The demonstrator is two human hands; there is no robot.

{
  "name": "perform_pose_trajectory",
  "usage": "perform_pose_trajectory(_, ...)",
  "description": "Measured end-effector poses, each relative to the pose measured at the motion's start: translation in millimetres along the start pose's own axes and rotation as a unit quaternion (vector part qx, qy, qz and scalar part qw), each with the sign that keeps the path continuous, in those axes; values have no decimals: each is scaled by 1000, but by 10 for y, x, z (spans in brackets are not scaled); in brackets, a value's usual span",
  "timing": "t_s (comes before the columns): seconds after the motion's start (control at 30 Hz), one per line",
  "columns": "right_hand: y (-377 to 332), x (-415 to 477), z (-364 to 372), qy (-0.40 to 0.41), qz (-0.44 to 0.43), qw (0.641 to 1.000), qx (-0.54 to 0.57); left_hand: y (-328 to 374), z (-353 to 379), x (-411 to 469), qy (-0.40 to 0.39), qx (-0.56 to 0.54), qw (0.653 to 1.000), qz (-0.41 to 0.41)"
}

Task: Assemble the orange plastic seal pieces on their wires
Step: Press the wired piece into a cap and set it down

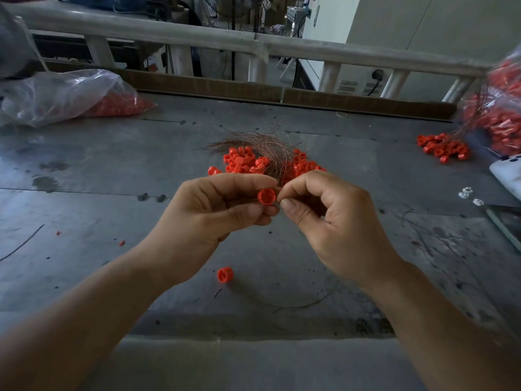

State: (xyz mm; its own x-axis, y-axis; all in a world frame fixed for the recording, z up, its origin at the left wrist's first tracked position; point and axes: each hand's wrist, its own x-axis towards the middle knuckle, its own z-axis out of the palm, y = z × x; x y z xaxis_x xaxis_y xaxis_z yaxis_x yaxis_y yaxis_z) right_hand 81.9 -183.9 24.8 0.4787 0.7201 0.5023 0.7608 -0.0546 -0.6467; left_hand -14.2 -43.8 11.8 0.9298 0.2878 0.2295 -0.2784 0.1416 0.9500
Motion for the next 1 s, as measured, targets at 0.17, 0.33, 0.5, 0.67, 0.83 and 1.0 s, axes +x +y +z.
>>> perform_pose_trajectory(0.17,5,1,-22,1,3,1000,3,-18,-18,8,-8,-18,1000,-6)
perform_pose_trajectory(0.33,6,-6,-37,-6,9,1000,1,-20,-24,8,-11,-26,1000,-11)
perform_pose_trajectory(0.5,7,-2,-32,-7,12,1000,-5,-12,-22,2,-13,-24,1000,-6)
perform_pose_trajectory(0.67,6,-2,-36,-16,33,998,44,-5,-28,10,-11,-30,999,-7)
perform_pose_trajectory(0.83,-14,4,-59,-10,67,990,121,-10,-44,15,-21,-63,998,-16)
perform_pose_trajectory(1.0,-45,15,-75,-29,118,976,179,2,-62,2,-85,-100,991,-25)
